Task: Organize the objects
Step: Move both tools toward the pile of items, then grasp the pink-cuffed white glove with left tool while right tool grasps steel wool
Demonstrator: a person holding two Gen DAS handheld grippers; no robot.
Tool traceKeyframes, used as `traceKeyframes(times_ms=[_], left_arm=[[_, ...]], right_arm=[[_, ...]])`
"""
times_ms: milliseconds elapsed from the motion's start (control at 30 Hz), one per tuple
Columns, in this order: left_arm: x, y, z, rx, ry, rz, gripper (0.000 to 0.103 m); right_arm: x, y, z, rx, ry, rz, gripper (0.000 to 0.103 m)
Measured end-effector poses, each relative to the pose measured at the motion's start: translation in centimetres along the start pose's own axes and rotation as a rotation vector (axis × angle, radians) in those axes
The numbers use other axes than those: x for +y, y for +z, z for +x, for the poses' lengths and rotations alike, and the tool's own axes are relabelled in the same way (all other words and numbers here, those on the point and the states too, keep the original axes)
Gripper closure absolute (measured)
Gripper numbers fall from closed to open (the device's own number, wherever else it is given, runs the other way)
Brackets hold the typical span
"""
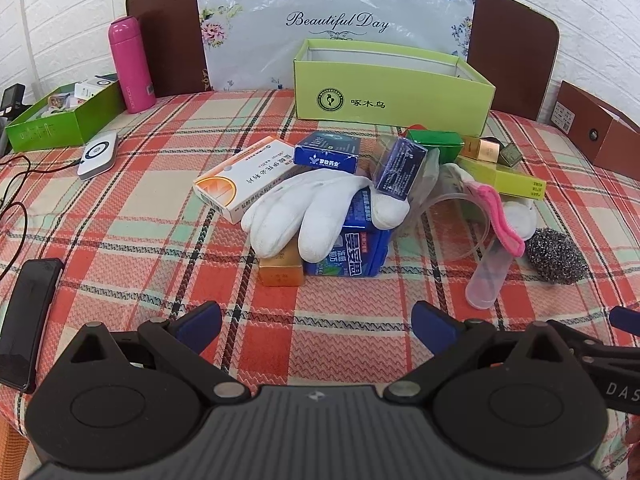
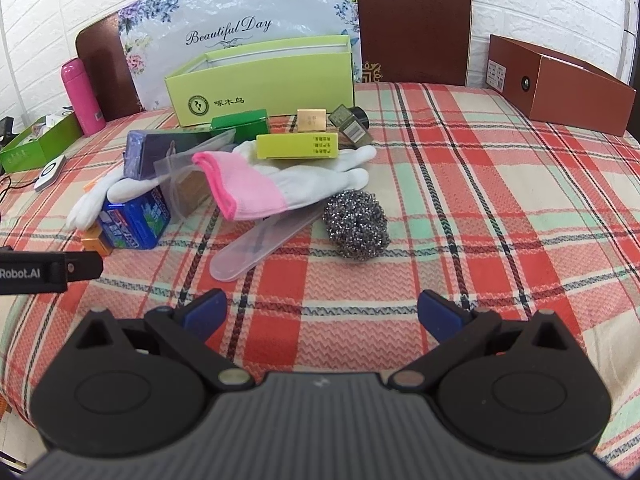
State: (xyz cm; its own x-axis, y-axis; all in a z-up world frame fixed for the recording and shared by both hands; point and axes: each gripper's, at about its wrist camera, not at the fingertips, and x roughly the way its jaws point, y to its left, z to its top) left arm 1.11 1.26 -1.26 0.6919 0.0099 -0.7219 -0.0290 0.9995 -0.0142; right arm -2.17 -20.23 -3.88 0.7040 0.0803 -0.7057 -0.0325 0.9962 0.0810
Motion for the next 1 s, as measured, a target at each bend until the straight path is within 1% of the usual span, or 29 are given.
traceKeyframes(times_ms=[267, 400, 500, 567, 633, 700, 800, 900, 967, 1000], left_arm=[[0.3, 0.1, 0.5, -0.011, 0.016, 0.001, 0.0], [0.5, 0.7, 0.5, -0.025, -0.008, 0.003, 0.0], [0.5, 1.5, 0.4, -0.063, -0.02, 0.028, 0.0], [0.7, 2.2, 0.5, -0.081, -0.035, 0.05, 0.0], [1.5, 2.9, 0.6, -0.096, -0.07, 0.051, 0.008], [2.6, 3.4, 0.7, -0.094, -0.114, 0.04, 0.008], [3.6, 4.3, 1.7, -0.079, -0.151, 0.016, 0.011], [3.9, 5.4, 3.1, -0.062, -0.181, -0.003, 0.02], [3.8, 5.9, 4.3, -0.043, -0.208, 0.003, 0.04], [3.7, 6.0, 4.9, -0.025, -0.237, 0.004, 0.065]], right_arm=[[-0.4, 0.0, 1.1, 0.007, -0.001, 0.02, 0.0], [-0.4, -0.2, 1.1, -0.04, 0.029, 0.015, 0.0], [0.0, -0.1, 1.4, -0.048, 0.041, -0.023, 0.0], [0.0, 0.0, 1.6, -0.046, 0.062, -0.022, 0.0], [-0.1, 0.0, 1.6, -0.05, 0.088, -0.012, 0.0], [-0.3, 0.1, 1.8, -0.052, 0.092, -0.008, 0.0], [-0.6, 0.4, 2.3, -0.049, 0.087, 0.017, 0.0], [-1.0, 0.8, 2.6, -0.037, 0.106, 0.055, 0.0], [-0.9, 0.9, 2.6, -0.044, 0.112, 0.057, 0.0], [-0.9, 0.9, 2.5, -0.048, 0.112, 0.051, 0.0]])
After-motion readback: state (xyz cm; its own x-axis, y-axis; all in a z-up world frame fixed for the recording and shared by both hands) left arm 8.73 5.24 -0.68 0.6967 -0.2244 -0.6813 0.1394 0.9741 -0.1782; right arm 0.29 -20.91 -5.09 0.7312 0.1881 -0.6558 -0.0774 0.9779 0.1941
